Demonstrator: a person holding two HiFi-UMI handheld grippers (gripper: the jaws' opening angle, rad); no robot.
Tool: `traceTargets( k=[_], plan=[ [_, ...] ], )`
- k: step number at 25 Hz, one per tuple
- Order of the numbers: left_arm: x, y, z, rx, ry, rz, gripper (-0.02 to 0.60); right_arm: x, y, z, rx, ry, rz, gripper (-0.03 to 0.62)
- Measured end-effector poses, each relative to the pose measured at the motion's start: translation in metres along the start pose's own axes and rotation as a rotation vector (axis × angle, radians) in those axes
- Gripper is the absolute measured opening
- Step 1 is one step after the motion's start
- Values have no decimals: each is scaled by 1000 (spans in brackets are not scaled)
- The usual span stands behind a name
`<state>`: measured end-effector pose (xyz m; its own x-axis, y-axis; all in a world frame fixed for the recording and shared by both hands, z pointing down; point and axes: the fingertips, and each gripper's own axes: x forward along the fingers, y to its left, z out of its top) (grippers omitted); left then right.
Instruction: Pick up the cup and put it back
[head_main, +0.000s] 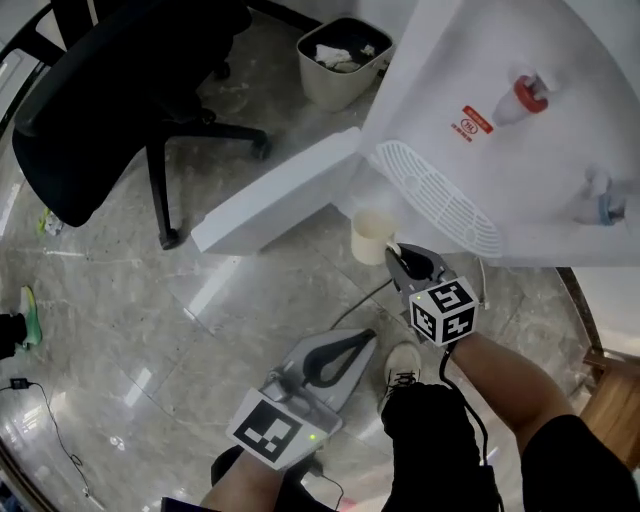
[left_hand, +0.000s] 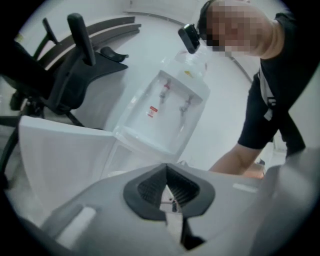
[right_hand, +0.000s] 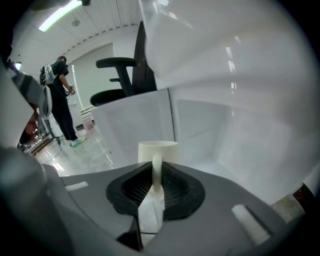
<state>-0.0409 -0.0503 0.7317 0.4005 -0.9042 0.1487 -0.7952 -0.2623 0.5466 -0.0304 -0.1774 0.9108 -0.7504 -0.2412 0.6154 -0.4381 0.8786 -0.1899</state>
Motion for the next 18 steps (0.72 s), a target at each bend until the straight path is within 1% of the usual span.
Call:
traceTargets(
  k=[1,2,3,5,6,8,9,11,15,16,18],
  plan=[
    [-11,-1,5,-27,-4,38,3,-15,17,12,-2,3,29,49],
    [-22,-5,10,-26,5,66,3,-30,33,26,3,2,57,49],
    [-33,-14,15,3,29,82,3,-47,48,39,9,1,81,49],
    [-54,-41,24,74,97,88,3,-87,73,65,18,1,118,49],
    [-64,-56,31,77,120,88,3,-107,83,78,18,3,131,49],
    [-83,-83,51,34,127,91,3,-146,103,107,18,-4,146,49],
    [-92,-97,65,14,121,90,3,-166,112,125,20,-14,152,49],
    [-104,-129,100,-2,114,80,3,-209,128,169,26,-48,158,50],
    [-117,-212,177,-42,97,47,3,-311,155,266,9,-135,149,51],
    [-119,-229,195,-50,93,39,3,-335,160,290,10,-167,146,51],
    [-118,-245,238,-27,83,28,3,-369,163,343,4,-267,137,50]
  ],
)
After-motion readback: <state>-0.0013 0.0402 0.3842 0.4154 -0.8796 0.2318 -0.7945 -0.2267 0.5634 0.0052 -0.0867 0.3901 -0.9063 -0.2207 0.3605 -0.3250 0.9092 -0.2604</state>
